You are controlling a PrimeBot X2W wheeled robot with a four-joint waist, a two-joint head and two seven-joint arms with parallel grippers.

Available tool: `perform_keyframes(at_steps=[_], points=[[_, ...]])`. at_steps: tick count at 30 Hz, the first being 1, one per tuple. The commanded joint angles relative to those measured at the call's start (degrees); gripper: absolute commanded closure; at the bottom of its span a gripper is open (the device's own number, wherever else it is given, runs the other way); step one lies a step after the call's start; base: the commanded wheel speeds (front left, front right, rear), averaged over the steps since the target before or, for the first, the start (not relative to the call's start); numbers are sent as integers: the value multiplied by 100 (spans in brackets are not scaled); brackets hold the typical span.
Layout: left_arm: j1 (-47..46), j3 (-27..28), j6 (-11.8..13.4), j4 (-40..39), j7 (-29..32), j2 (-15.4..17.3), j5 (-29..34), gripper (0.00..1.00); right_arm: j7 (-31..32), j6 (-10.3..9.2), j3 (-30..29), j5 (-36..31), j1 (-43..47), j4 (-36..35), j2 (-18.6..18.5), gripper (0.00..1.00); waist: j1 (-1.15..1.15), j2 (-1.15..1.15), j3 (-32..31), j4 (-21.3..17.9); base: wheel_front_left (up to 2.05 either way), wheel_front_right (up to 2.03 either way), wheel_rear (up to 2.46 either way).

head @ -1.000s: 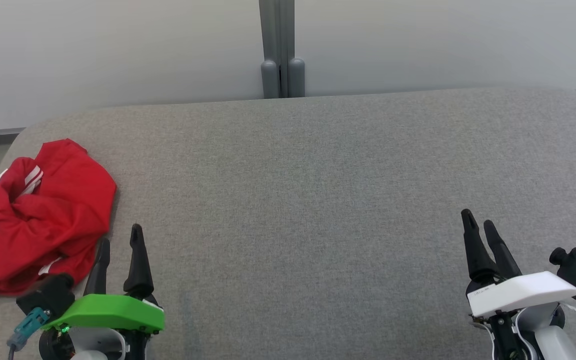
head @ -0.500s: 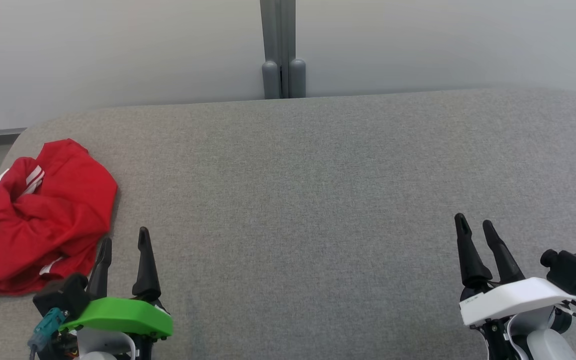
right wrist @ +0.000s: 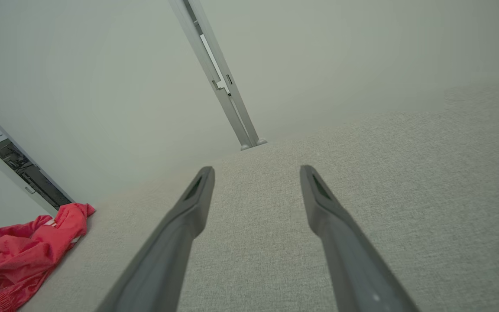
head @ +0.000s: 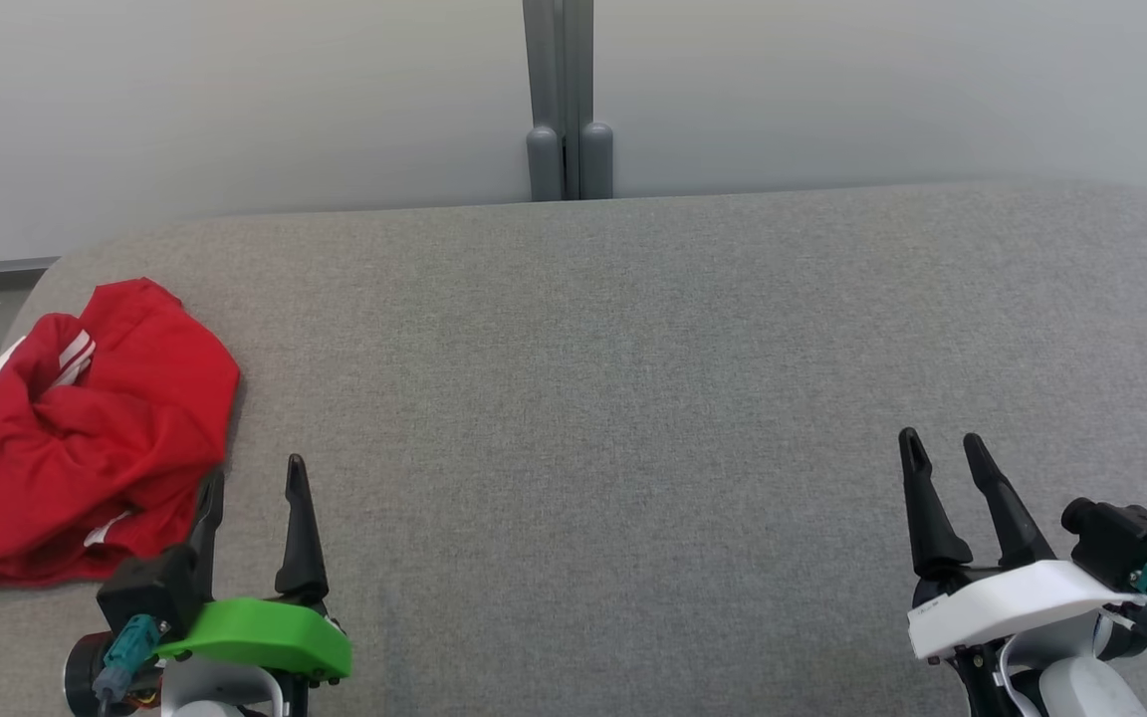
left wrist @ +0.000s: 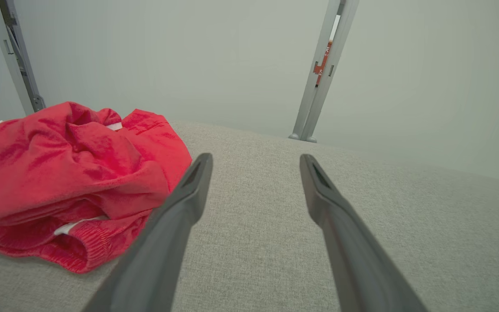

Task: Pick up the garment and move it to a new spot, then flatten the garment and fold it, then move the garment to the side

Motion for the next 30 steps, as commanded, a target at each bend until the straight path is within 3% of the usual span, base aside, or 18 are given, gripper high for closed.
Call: perform_keyframes(at_steps=[1, 14, 30], points=[[23, -9, 29, -17, -46, 58, 130, 0, -49, 3, -10, -148, 44, -18, -45, 0, 0, 0, -5, 2, 0, 0, 0], [-37, -109, 54, 114, -201, 71, 728, 0, -199, 3, 23, -852, 61, -12, -52, 0, 0, 0, -50, 20, 0, 0, 0], [-13, -60, -18, 279, -347, 131, 1008, 0, -127, 3, -53, -1622, 172, -116, -32, 0, 0, 0, -150, 45, 0, 0, 0]])
